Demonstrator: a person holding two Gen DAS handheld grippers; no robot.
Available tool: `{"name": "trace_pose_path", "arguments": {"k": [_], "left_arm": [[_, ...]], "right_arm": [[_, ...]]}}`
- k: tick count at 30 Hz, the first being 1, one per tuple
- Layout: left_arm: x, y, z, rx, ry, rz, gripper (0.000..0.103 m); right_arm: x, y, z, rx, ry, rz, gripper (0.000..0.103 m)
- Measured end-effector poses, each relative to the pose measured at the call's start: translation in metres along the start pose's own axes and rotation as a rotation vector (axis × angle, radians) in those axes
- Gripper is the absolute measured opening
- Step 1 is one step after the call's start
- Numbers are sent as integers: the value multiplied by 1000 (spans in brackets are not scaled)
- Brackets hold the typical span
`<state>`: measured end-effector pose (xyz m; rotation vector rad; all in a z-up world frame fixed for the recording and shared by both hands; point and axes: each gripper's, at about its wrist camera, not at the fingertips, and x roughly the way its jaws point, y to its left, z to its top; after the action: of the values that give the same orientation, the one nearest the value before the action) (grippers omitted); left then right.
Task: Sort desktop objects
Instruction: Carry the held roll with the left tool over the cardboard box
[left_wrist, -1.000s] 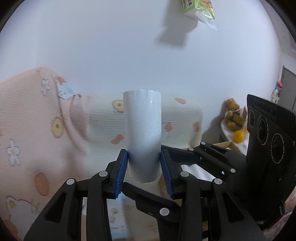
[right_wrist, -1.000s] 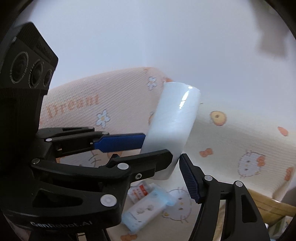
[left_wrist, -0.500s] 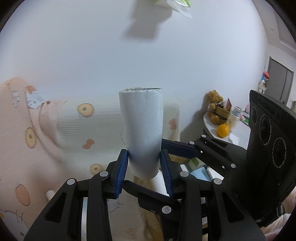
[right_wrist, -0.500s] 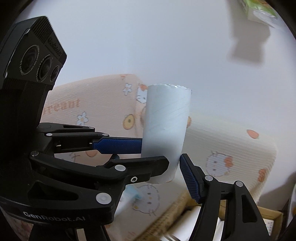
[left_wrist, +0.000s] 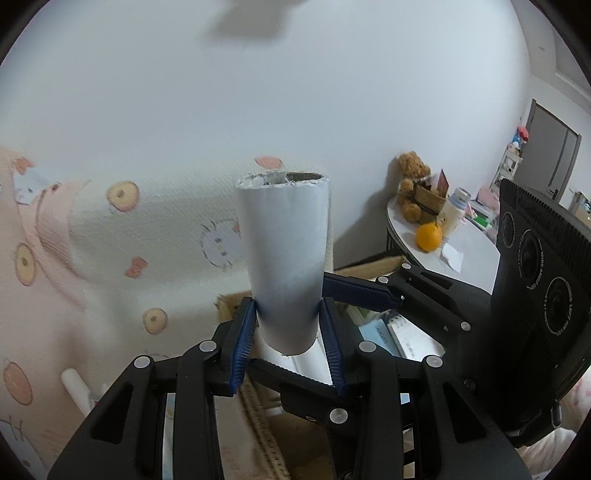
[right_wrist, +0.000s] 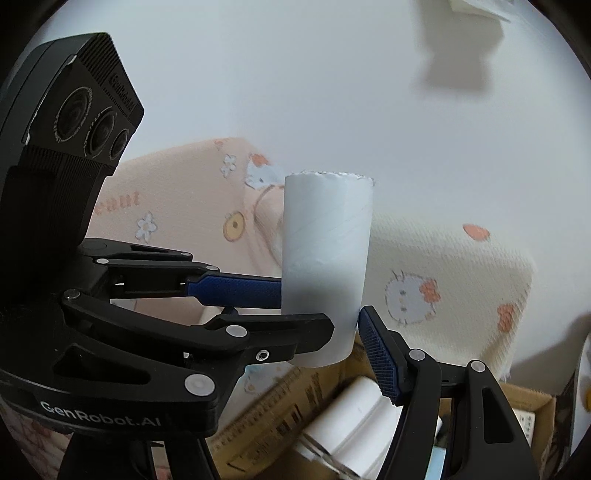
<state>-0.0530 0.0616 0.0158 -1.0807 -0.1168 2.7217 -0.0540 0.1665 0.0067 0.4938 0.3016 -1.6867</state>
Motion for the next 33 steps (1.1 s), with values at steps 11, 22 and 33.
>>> {"name": "trace_pose_path", "arguments": {"k": [11, 22, 33], "left_arm": [[45, -20, -4, -9, 143, -49, 39], [95, -20, -14, -77, 360, -119, 39], [124, -21, -22, -123, 488, -167, 39]], "right_arm": [[-1, -35, -27, 82, 124, -13, 65], [15, -65, -53, 227, 321, 37, 65], [30, -84, -67, 324, 496, 54, 65]]}}
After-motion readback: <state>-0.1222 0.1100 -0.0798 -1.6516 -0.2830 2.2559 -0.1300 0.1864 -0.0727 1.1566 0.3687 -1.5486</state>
